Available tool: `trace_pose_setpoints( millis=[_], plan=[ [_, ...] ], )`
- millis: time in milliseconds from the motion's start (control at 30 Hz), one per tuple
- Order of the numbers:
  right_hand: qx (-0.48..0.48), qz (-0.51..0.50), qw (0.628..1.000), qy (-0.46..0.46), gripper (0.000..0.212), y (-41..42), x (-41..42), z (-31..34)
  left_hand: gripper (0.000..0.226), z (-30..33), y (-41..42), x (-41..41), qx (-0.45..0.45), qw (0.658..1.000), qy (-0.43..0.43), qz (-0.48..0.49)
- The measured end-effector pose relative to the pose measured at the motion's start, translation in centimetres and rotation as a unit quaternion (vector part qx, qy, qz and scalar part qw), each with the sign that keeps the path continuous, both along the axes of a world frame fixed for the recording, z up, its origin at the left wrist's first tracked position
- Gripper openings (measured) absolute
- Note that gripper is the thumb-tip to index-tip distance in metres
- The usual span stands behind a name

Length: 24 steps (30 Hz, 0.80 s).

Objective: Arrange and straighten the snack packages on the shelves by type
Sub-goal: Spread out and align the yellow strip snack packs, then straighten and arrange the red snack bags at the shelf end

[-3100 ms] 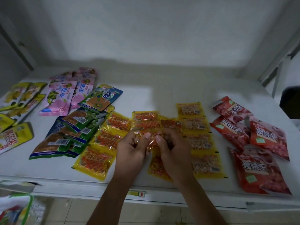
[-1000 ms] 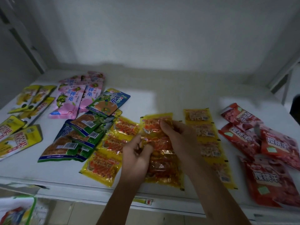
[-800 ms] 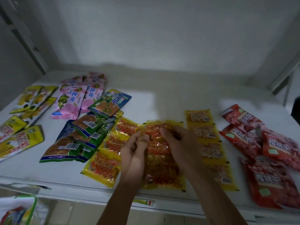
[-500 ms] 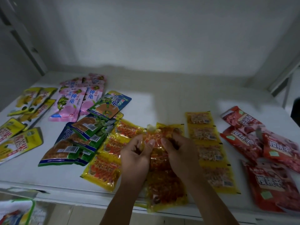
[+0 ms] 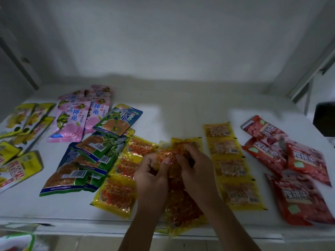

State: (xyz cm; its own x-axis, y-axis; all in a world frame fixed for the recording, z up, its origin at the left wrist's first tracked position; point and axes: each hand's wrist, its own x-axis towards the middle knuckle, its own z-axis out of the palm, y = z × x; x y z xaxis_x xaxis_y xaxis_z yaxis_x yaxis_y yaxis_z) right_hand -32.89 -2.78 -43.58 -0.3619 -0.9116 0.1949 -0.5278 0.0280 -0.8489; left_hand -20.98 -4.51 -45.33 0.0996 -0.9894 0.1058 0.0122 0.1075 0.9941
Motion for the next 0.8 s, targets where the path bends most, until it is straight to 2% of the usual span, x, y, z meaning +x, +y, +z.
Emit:
trace_pose_setpoints(
  millis=[133, 267, 367, 433, 533, 567, 633, 667, 733, 800],
  plan=[
    [0.008, -0.021, 1.000, -0.012, 0.007, -0.4, 0.3, 0.2, 0.036, 0.1, 0.0, -0.1, 0.021, 0.999, 0.016, 0.023],
    [0.010, -0.040, 0.999, -0.025, 0.028, -0.5, 0.6, 0.7, 0.019, -0.1, -0.3, 0.0, 0.001, 0.999, -0.001, 0.033],
    [0.015, -0.035, 0.999, -0.018, 0.031, -0.3, 1.0, 0.8, 0.027, 0.4, 0.2, -0.2, -0.034, 0.997, -0.054, 0.036],
    [0.015, -0.037, 0.999, -0.035, 0.031, -0.2, 1.0, 1.0, 0.030, 1.2, 0.2, -0.4, -0.028, 0.997, -0.072, 0.018],
    [0.004, -0.051, 0.996, -0.076, 0.040, -0.5, 1.1, 1.6, 0.024, 2.0, -1.1, -0.2, -0.018, 0.993, -0.117, 0.006],
    [0.004, -0.049, 0.996, -0.078, 0.035, -0.8, 1.1, 1.7, 0.020, 2.3, -1.7, -0.1, -0.016, 0.991, -0.135, 0.009],
    [0.003, -0.037, 0.995, -0.087, 0.011, -1.3, 1.0, 2.1, 0.018, 2.8, -2.7, 0.2, -0.011, 0.987, -0.161, 0.014],
    [0.014, -0.024, 0.995, -0.095, 0.007, -1.3, 0.8, 2.3, 0.017, 3.2, -3.0, 0.3, -0.010, 0.983, -0.182, 0.016],
    [0.028, 0.003, 0.994, -0.109, 0.036, -0.9, -0.3, 2.6, 0.011, 3.7, -3.5, 0.5, -0.022, 0.971, -0.238, 0.024],
    [0.022, 0.004, 0.994, -0.106, 0.041, 0.5, -2.5, 2.4, 0.016, 3.8, -3.7, 0.4, -0.027, 0.951, -0.307, 0.027]
  ],
)
